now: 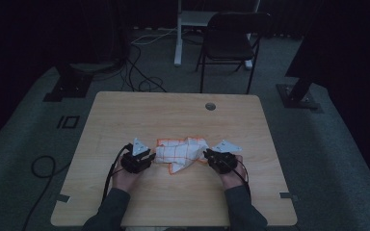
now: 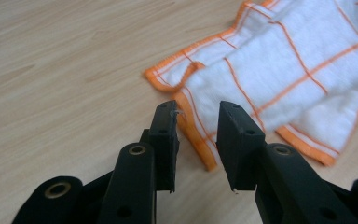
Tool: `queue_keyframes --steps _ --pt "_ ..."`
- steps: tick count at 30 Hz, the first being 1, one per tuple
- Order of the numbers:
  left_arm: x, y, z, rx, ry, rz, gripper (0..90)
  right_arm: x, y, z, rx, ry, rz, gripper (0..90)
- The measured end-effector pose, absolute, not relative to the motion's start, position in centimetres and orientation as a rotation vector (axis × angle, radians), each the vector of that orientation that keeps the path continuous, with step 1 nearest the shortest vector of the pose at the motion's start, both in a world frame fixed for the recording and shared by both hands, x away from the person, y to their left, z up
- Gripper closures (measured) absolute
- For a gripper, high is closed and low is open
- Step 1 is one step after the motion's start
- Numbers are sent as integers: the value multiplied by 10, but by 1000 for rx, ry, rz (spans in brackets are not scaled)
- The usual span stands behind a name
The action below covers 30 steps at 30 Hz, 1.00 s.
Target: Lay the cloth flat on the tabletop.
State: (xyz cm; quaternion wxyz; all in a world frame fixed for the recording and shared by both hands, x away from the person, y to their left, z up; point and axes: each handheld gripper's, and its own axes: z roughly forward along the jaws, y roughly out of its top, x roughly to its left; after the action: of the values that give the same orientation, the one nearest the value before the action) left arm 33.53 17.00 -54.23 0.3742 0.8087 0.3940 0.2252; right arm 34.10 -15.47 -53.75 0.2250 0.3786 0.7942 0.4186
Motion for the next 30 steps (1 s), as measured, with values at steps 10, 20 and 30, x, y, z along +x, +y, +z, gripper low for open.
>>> queue_keyframes --steps 10,20,30 --pt "324 166 -558 2110 985 540 623 346 -140 -557 1037 2239 1110 777" --pt "338 153 -567 2151 1008 529 558 358 -135 -568 1078 2261 1014 707" --pt "341 143 -570 2177 1002 576 755 358 -136 -576 1075 2294 983 696"
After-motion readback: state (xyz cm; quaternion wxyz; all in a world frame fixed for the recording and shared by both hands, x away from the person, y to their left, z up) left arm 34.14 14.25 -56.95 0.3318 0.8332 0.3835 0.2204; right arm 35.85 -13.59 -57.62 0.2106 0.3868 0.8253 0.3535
